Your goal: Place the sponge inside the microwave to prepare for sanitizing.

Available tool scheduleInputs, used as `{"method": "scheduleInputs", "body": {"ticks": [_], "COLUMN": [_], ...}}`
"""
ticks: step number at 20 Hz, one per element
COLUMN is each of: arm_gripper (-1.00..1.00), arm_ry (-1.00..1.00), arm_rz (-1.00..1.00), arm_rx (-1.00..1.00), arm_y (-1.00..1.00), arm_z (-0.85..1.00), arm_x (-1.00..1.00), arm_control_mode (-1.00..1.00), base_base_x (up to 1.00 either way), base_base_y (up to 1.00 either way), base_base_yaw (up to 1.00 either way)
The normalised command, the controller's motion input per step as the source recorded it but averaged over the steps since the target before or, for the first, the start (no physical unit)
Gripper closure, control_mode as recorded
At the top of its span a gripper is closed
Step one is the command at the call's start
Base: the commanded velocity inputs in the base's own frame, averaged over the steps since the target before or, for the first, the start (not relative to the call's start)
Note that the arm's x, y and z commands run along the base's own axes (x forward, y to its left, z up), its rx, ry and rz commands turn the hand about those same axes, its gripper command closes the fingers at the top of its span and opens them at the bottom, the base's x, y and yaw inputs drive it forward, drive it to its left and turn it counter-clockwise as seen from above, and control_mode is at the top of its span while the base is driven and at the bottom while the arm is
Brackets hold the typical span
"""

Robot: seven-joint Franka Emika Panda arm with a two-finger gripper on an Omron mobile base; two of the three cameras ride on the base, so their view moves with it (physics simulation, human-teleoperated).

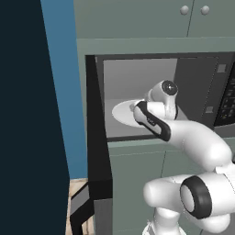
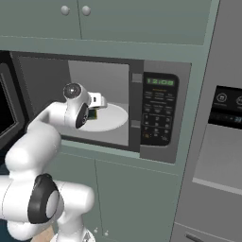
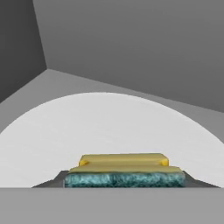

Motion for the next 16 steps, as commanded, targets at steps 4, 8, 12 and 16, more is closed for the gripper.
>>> {"method": "scheduleInputs", "body": {"ticks": [4,8,12,16], "arm_gripper": [1.0,1.0,1.0,1.0], "arm_ry": [0.09,0.12,0.06,0.04], "arm_rz": [0.0,0.0,0.0,0.0], "arm_rx": [0.0,0.0,0.0,0.0], "arm_y": [0.0,0.0,0.0,0.0], "arm_z": [-0.11,-0.18,-0.16,-0.17], "arm_x": [0.22,0.17,0.18,0.17], "arm_control_mode": [-1.0,-1.0,-1.0,-1.0], "base_base_x": [0.0,0.0,0.0,0.0], "base_base_y": [0.0,0.0,0.0,0.0], "base_base_yaw": [0.0,0.0,0.0,0.0]}}
